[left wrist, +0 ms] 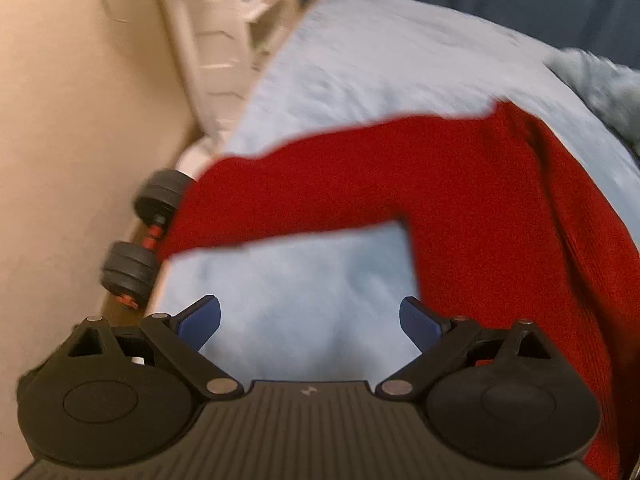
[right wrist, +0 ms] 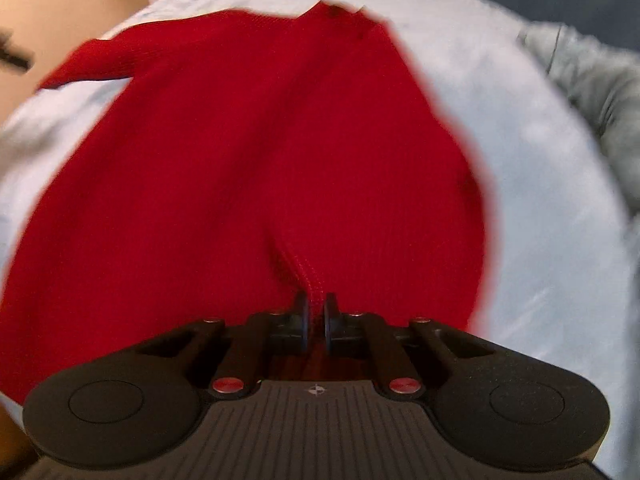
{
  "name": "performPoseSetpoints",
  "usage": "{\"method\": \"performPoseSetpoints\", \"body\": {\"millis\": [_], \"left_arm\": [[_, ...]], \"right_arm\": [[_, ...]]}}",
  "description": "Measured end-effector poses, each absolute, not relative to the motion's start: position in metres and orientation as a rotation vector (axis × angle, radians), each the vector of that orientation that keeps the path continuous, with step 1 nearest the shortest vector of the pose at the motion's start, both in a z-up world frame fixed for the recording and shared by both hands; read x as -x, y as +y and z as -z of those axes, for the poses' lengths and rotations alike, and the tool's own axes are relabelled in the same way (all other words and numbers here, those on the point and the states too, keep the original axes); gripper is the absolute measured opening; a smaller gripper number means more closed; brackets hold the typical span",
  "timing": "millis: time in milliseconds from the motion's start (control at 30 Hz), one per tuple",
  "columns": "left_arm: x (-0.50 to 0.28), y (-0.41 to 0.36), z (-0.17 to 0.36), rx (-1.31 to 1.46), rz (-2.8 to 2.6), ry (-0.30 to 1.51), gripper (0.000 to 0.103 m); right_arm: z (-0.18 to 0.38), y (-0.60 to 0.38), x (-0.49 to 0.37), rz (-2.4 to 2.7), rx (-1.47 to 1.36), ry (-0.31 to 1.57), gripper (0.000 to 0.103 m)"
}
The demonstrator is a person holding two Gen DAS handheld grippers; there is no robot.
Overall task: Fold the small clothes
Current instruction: 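Grasp the cardigan hem with both grippers and lift it to flip it over, then lay the flipped cardigan flat and open both grippers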
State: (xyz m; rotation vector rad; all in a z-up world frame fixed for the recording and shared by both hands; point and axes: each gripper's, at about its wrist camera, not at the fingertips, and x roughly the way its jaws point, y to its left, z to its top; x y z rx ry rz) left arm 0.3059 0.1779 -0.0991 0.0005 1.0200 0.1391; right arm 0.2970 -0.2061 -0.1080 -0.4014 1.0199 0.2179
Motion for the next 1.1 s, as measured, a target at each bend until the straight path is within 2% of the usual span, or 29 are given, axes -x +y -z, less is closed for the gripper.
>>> {"method": "performPoseSetpoints", "body": {"millis": [133,167,200,267,367,567,733,900,967,1100], "left_arm": [[-0.280,0.148,0.113,-0.022,-0.098,1.039,0.098],[-0.279,0.140,0.117,-0.029,-0.094,1.039,0.098],[-0.276,0.134,0.118,-0.034,-0.089,1.039,0.098],[-0.268,0.122,0.121,-0.031,-0.066,1.049,0.098],[-0.252,0.109,0.129,-0.032,-0.028,1.073,0.100],[-0.204,0.088,0.155,-0.085,0.034,1.149,0.100],[-0.153,0.061,0.175,-0.143,0.137,1.192,0.101],[-0.131,0.029,0.189,-0.187,0.221,1.196,0.101],[-0.129,0.021,0.195,-0.188,0.231,1.201,0.101],[-0.132,0.014,0.206,-0.227,0.221,1.209,0.101]], "right_arm": [[0.038,-0.298,-0.407,0.245,0.636,0.747,0.007],[0.020,-0.319,-0.427,0.377,0.623,0.686,0.012],[-0.001,-0.342,-0.444,0.478,0.529,0.647,0.033],[-0.022,-0.365,-0.449,0.477,0.331,0.684,0.072],[-0.010,-0.357,-0.403,0.276,0.239,0.680,0.071],[0.081,-0.304,-0.253,-0.012,0.248,0.855,0.071],[0.132,-0.269,-0.150,-0.080,0.303,0.954,0.071],[0.155,-0.259,-0.140,-0.006,0.361,1.034,0.072],[0.174,-0.259,-0.145,0.013,0.368,1.112,0.077],[0.187,-0.264,-0.159,0.046,0.309,1.163,0.077]]}}
